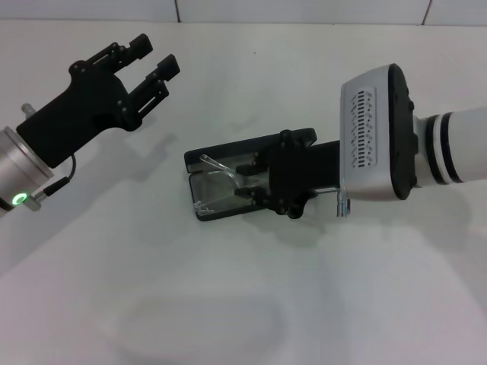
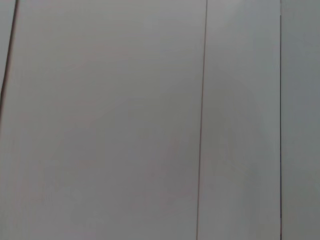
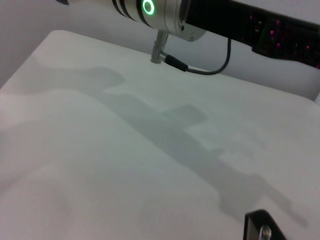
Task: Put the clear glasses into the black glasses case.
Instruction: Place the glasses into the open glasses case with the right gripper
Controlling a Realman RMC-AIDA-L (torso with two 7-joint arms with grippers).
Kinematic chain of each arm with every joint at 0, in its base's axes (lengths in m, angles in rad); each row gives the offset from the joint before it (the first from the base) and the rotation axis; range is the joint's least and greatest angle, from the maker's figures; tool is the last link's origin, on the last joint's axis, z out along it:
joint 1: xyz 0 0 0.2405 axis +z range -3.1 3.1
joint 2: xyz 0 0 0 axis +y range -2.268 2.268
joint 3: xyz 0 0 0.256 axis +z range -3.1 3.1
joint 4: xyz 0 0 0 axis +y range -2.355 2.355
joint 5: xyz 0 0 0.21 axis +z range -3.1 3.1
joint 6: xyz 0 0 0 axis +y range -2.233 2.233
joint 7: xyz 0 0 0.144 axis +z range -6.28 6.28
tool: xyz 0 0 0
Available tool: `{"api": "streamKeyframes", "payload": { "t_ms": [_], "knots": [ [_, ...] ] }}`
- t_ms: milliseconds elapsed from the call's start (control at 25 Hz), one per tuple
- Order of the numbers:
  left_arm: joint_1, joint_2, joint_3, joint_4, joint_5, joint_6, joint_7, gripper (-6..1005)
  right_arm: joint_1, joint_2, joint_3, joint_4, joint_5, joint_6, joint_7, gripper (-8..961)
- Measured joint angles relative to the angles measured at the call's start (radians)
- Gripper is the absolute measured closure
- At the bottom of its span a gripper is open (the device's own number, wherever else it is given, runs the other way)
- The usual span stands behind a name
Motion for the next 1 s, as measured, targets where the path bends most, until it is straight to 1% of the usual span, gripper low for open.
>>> {"api": "streamKeyframes", "payload": {
  "t_ms": [160, 240, 440, 560, 1000],
  "knots": [
    [0.005, 0.0, 0.0, 0.0, 0.0, 0.0, 0.001, 476, -0.019, -0.001, 0.001, -0.035, 0.001, 0.002, 0.0, 710],
    [0.005, 0.0, 0.0, 0.0, 0.0, -0.001, 0.001, 476, -0.017, 0.0, 0.001, -0.026, -0.004, 0.019, -0.001, 710],
    [0.0, 0.0, 0.0, 0.0, 0.0, -0.001, 0.002, 475, 0.032, 0.004, -0.009, 0.056, -0.012, 0.056, 0.001, 709],
    [-0.001, 0.0, 0.0, 0.0, 0.0, -0.001, 0.002, 475, 0.053, 0.004, -0.009, 0.083, -0.005, 0.058, 0.005, 709],
    [-0.002, 0.0, 0.0, 0.0, 0.0, -0.003, 0.002, 476, 0.079, 0.003, -0.035, 0.123, -0.001, 0.068, 0.006, 710]
  ]
}}
